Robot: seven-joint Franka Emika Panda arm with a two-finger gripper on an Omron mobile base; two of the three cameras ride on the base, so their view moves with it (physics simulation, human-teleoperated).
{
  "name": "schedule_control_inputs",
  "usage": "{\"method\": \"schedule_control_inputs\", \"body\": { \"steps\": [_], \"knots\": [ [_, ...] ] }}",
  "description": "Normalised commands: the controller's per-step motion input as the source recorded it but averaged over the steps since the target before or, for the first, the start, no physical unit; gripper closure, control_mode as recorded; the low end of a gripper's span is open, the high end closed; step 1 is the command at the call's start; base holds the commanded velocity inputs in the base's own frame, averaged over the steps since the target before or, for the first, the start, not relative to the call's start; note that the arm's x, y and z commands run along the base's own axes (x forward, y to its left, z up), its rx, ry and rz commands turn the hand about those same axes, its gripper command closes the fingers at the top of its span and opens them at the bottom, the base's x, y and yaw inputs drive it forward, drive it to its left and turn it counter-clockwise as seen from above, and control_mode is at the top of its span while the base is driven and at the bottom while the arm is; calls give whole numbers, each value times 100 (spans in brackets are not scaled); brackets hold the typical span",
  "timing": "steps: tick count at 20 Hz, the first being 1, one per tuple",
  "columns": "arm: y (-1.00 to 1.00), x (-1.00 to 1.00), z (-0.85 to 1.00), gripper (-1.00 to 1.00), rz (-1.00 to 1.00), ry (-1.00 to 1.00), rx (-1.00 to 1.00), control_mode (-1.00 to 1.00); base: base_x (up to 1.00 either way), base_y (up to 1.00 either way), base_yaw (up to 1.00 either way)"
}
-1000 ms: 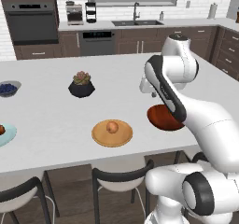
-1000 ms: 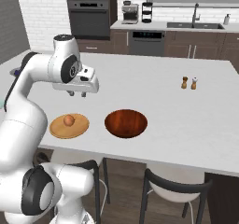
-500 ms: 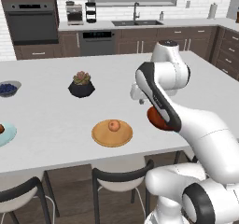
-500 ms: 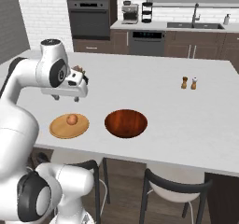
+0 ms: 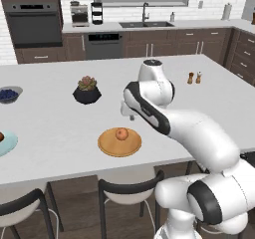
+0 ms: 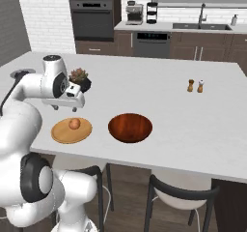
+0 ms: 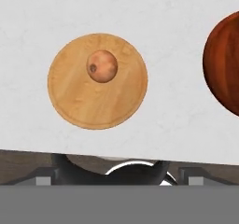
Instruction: Pick the chicken drumstick and onion from their plates and place them in the bowl. Then put the bowl in the fridge.
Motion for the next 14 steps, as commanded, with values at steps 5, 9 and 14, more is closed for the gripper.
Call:
{"method": "schedule_control_inputs", "body": {
  "steps": [5,9,14],
  "knots": [
    [27,67,-50,-100,0,13,0,-100,0,0,0],
    [33,41,-51,-100,0,8,0,-100,0,0,0],
    [18,52,-57,-100,0,10,0,-100,0,0,0]
  ]
}}
